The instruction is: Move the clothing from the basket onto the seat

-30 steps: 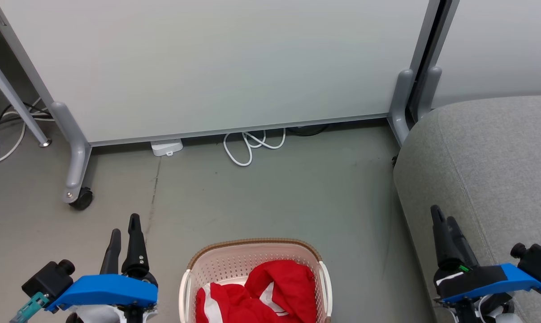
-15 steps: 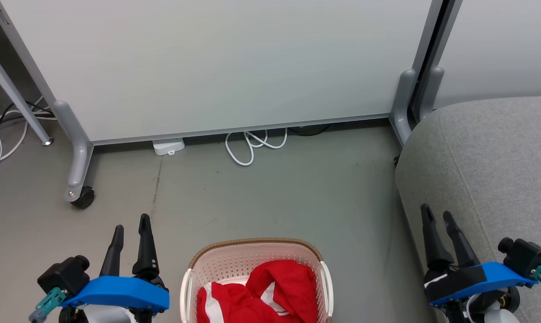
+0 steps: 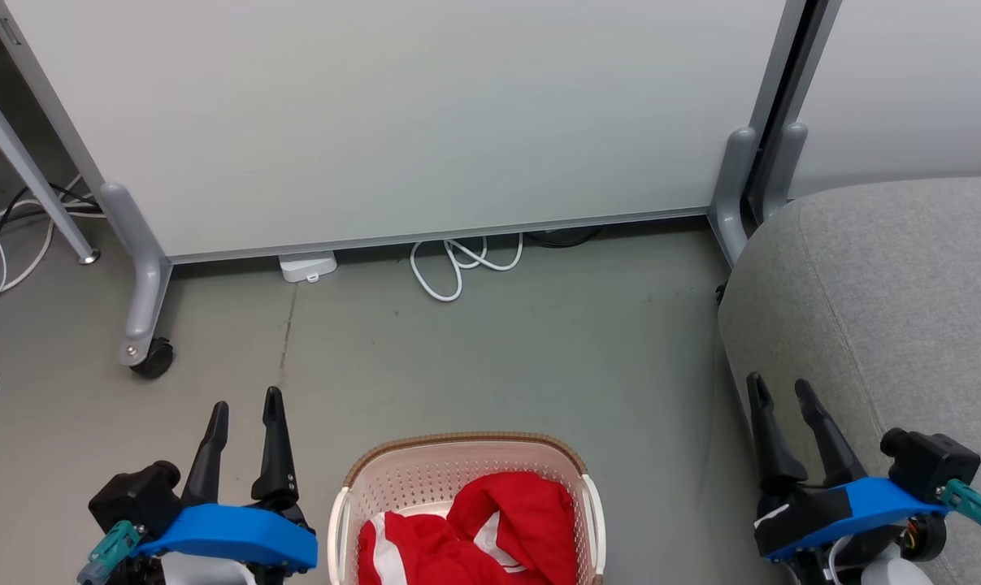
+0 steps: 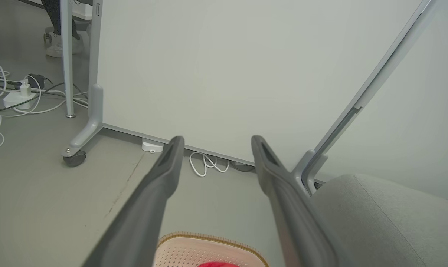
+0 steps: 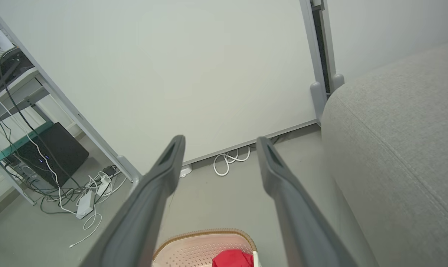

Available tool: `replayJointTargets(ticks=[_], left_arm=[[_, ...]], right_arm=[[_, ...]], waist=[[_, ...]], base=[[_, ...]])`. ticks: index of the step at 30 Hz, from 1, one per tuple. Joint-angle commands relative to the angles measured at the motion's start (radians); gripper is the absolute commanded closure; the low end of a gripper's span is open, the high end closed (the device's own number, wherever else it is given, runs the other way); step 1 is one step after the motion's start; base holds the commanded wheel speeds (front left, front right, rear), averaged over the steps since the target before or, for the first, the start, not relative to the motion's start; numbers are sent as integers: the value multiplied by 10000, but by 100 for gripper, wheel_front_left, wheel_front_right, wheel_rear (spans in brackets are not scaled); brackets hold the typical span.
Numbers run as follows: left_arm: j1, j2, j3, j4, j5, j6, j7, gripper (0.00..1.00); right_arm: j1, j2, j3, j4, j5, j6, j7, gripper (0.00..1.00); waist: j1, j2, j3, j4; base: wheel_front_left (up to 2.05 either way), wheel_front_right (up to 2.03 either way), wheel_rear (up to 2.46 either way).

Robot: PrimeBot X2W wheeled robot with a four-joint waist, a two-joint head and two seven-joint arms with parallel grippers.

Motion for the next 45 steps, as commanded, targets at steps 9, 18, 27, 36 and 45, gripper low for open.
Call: replayJointTargets(ticks=[9,18,27,36,45], left_arm=[[-206,16,-21,109,964,-170,-294,0],[-273,-43,-30,430,1617,-365,-492,0],[-257,-124,92,564,2241,-449,-691,0],[-314,-184,210,789,2611,-564,-838,0],[-255,-232,211,833,3180,-625,-1000,0]], right_arm=[[-230,-61,61,4,-1050,17,-298,0],[-269,-63,93,112,-1799,19,-497,0],[-270,-66,96,56,-2552,21,-697,0],[-281,-66,0,81,-3155,22,-845,0],[-269,-68,-32,123,-3763,16,-1024,0]], waist=[[0,-1,-22,47],[0,-1,-54,96],[0,-1,-65,71],[0,-1,-57,71],[0,-1,-48,69]], base=[[0,0,0],[0,0,0],[0,0,0],[0,0,0],[0,0,0]])
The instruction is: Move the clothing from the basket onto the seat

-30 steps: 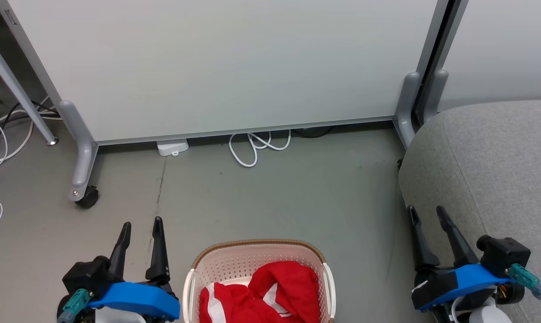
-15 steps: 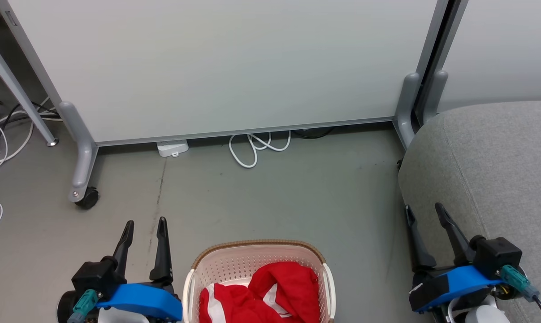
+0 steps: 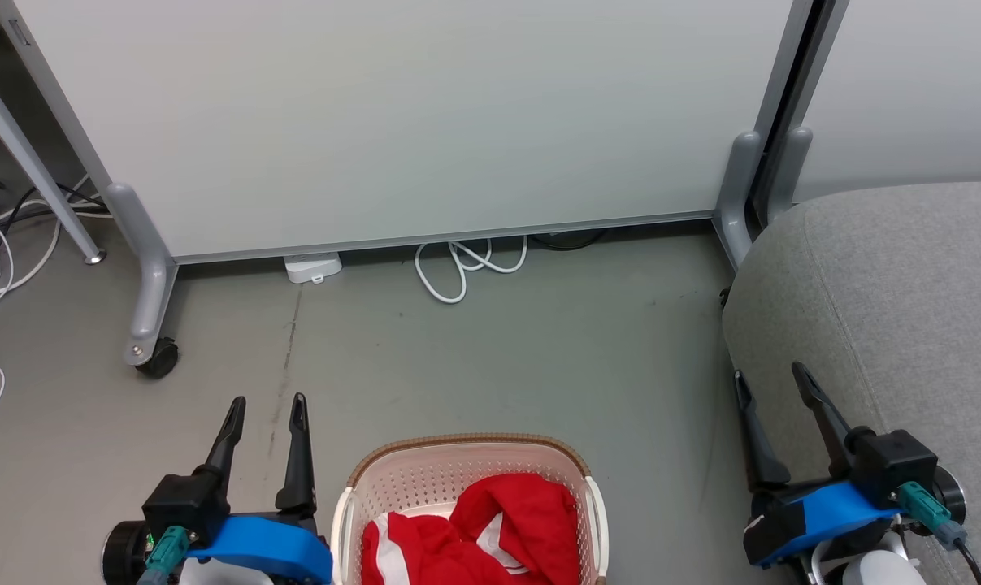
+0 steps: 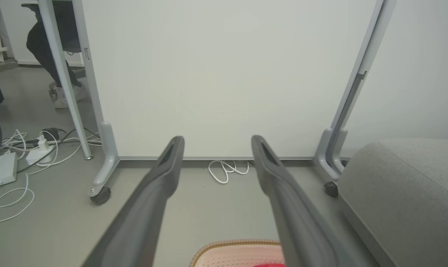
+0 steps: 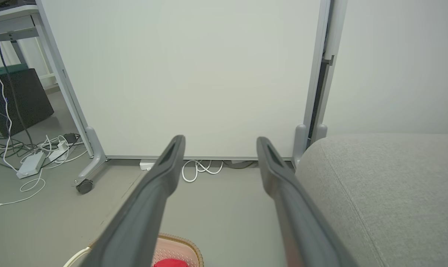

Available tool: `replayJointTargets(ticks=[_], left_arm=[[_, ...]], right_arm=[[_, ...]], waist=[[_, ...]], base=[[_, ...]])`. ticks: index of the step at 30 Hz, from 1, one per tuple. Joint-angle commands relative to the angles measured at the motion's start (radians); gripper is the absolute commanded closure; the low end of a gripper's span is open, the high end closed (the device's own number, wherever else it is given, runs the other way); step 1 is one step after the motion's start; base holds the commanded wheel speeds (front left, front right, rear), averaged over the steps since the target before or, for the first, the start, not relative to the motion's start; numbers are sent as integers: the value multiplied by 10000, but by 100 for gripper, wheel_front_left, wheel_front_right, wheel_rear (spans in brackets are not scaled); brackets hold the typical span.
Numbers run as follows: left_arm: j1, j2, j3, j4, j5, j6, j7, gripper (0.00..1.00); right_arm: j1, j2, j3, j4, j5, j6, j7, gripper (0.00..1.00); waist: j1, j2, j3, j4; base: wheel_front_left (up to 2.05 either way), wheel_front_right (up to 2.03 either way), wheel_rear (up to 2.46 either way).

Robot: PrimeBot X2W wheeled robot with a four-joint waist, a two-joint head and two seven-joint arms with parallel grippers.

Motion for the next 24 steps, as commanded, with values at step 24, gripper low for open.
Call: replayJointTargets(ticks=[24], left_arm=[[-67,-25,-167,35,497,-91,-179,0]], right_arm=[[-230,-52,137,-48,-484,4,-172,0]], waist=[[0,0,288,-23]], base=[[0,0,0]])
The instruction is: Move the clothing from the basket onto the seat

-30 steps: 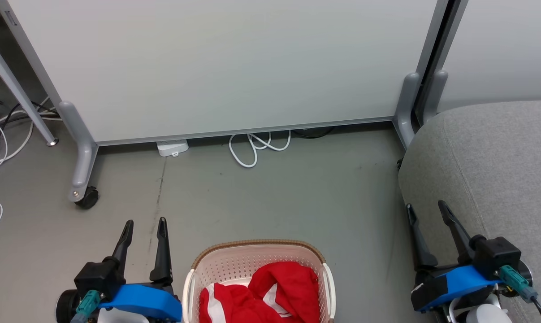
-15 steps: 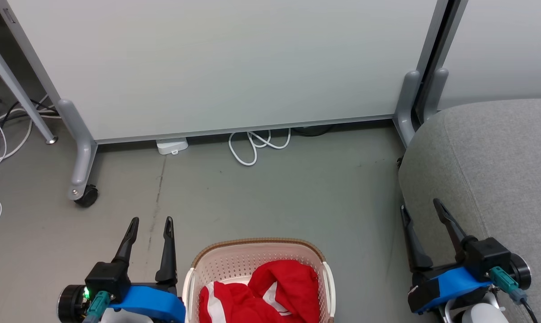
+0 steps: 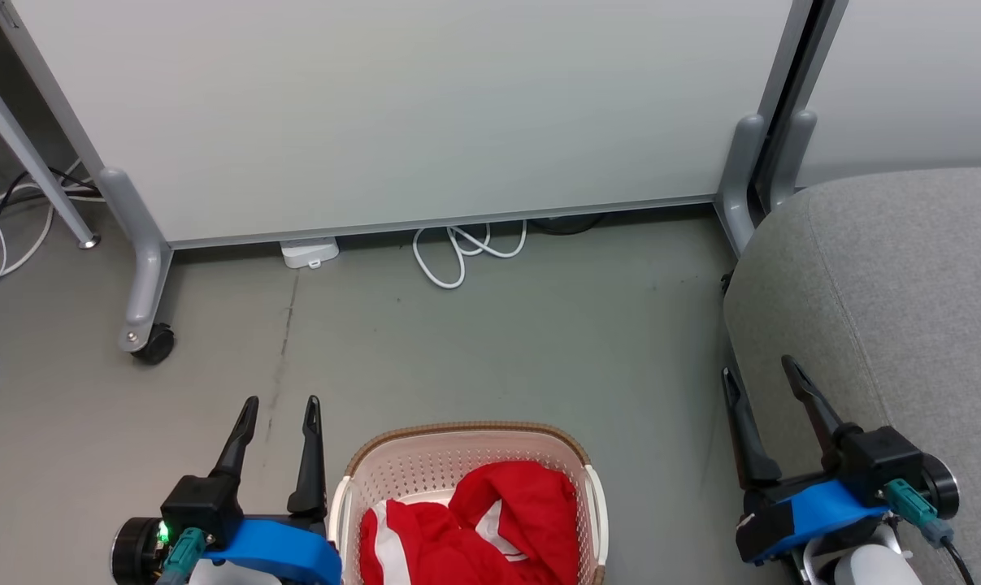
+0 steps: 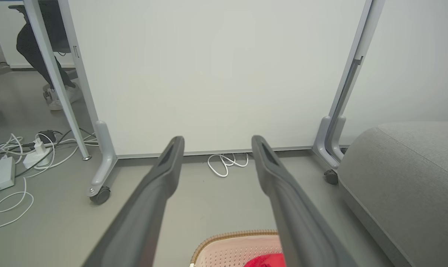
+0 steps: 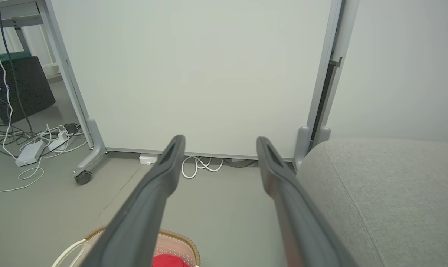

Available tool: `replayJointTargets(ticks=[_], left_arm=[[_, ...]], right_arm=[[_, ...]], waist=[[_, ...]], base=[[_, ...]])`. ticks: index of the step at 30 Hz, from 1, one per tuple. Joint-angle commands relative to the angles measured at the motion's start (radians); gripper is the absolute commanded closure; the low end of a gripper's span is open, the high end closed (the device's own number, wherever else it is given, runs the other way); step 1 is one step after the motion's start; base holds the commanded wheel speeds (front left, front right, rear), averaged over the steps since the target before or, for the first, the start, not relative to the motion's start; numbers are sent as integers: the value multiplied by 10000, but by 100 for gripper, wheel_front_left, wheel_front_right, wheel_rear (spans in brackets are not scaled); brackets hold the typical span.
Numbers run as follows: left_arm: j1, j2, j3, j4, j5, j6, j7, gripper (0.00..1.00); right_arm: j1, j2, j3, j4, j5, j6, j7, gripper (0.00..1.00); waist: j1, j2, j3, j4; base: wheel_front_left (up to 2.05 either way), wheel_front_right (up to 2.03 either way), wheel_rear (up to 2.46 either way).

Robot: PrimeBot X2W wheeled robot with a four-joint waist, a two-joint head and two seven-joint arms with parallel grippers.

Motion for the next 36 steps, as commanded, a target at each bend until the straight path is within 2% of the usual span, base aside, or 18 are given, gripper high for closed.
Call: replayJointTargets(ticks=[1,10,14,19,30,36], left_arm=[[-108,-6,-6,66,53,-74,-45,0],[-842,254,-271,826,308,-115,-37,0],[-1429,522,-727,1380,489,-149,-37,0],[-2487,1056,-1697,2276,498,-139,-37,0],[-4858,2149,-3657,3872,-376,-144,49,0],[-5805,2697,-4899,4565,-932,-144,504,0]], right_arm=[[-175,-48,21,-49,28,4,-38,0],[-636,-45,282,-344,160,3,-37,0],[-930,-43,290,-494,217,4,-37,0],[-1395,-40,276,-705,275,3,-37,0],[-2262,-33,235,-1443,656,3,-37,0],[-2636,-28,355,-1636,1000,3,-35,0]], waist=[[0,0,90,-36],[0,0,1422,-531],[0,0,2238,-811],[0,0,3380,-1201],[0,0,6012,-2163],[0,0,7156,-2560]], base=[[0,0,0],[0,0,0],[0,0,0],[0,0,0],[0,0,0],[0,0,0]])
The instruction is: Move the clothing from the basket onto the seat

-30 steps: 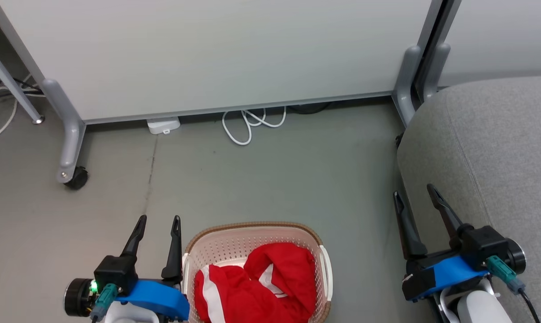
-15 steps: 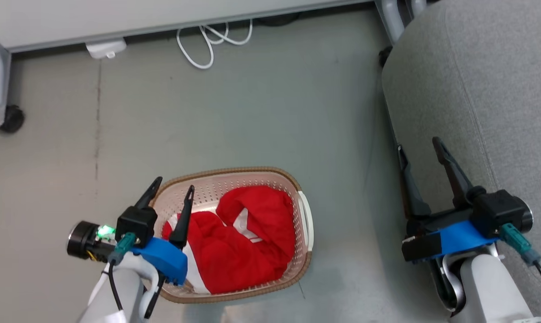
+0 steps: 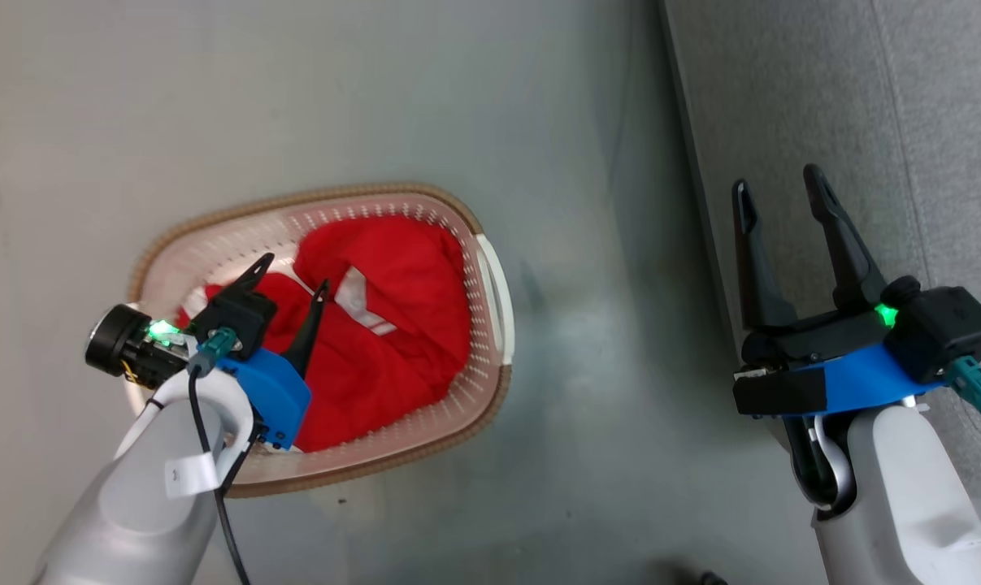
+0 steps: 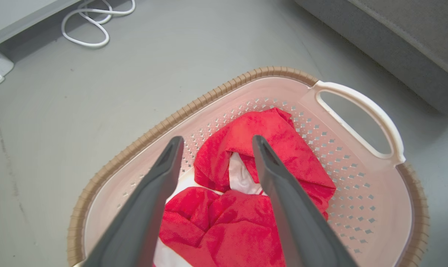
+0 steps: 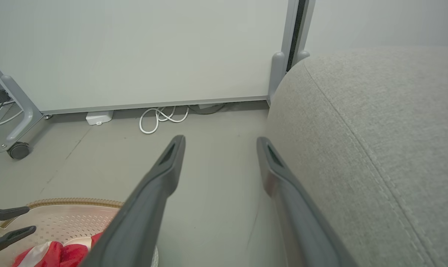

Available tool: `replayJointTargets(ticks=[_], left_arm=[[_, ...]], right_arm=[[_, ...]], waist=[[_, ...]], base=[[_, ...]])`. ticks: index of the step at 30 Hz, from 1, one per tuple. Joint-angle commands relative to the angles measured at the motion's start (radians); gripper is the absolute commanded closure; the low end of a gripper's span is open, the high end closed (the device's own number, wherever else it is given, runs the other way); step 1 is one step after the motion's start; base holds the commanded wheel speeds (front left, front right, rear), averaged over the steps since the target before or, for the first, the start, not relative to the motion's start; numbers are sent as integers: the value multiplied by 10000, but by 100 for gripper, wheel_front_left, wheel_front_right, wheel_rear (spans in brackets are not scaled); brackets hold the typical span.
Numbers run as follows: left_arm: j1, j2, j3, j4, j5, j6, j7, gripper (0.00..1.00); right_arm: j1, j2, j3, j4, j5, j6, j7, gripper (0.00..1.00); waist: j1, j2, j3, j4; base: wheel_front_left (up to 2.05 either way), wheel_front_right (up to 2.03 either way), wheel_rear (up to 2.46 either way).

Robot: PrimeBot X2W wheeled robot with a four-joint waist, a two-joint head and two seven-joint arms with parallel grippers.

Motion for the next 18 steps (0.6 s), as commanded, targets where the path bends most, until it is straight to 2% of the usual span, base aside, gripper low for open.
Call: replayJointTargets(ticks=[1,5,6,18], left_arm=[[-360,160,-312,129,-155,-20,171,0],[-836,564,-1318,367,-734,-19,590,0],[-836,564,-1318,367,-734,-19,590,0],[-2077,2030,-4167,485,-2013,-18,2043,0]], right_arm=[[-249,-5,21,-68,74,1,-33,0],[-417,-3,197,-88,289,1,-35,0],[-417,-3,197,-88,289,1,-35,0],[-816,-3,603,-301,950,1,-35,0]], waist=[[-3,0,854,-487],[-3,0,1394,-669],[-3,0,1394,-669],[-3,0,2593,-1253]], base=[[0,0,0],[0,0,0],[0,0,0],[0,0,0]])
